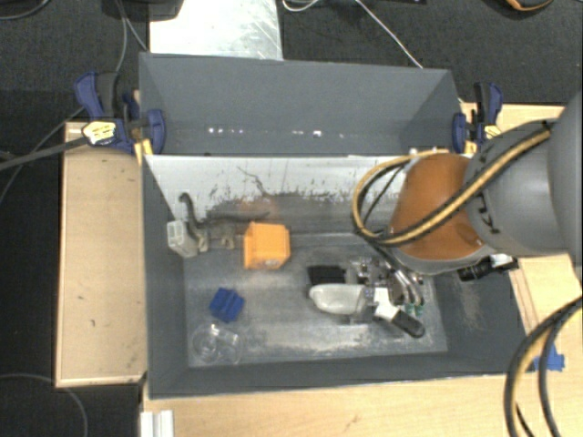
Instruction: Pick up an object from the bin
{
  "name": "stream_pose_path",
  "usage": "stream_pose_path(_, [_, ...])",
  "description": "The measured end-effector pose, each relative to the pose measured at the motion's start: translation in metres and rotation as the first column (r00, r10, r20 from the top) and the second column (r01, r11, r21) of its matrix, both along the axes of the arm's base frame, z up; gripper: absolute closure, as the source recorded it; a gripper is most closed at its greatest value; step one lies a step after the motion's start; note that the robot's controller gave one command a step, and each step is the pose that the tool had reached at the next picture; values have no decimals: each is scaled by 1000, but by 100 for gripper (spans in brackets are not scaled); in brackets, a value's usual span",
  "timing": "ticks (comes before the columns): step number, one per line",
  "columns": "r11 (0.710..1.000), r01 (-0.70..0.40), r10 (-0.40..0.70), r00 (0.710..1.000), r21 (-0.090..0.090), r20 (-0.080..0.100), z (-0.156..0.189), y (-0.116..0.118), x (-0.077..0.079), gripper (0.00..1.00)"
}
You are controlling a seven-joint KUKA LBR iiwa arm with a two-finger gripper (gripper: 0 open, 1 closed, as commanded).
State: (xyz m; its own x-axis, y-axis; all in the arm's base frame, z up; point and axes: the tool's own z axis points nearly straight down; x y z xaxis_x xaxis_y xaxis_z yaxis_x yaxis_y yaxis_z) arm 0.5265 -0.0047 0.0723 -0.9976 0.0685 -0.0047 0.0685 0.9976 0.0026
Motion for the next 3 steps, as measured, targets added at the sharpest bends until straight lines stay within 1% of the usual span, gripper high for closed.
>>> stream_pose_path(1, [1000,2,-2,1000,0,2,3,0,0,100])
stream_pose_path(2, [1000,1,-1,1000,0,-1,10,0,-1,100])
stream_pose_path(3, [1000,0,0,1000,1,-2,24,0,-1,100])
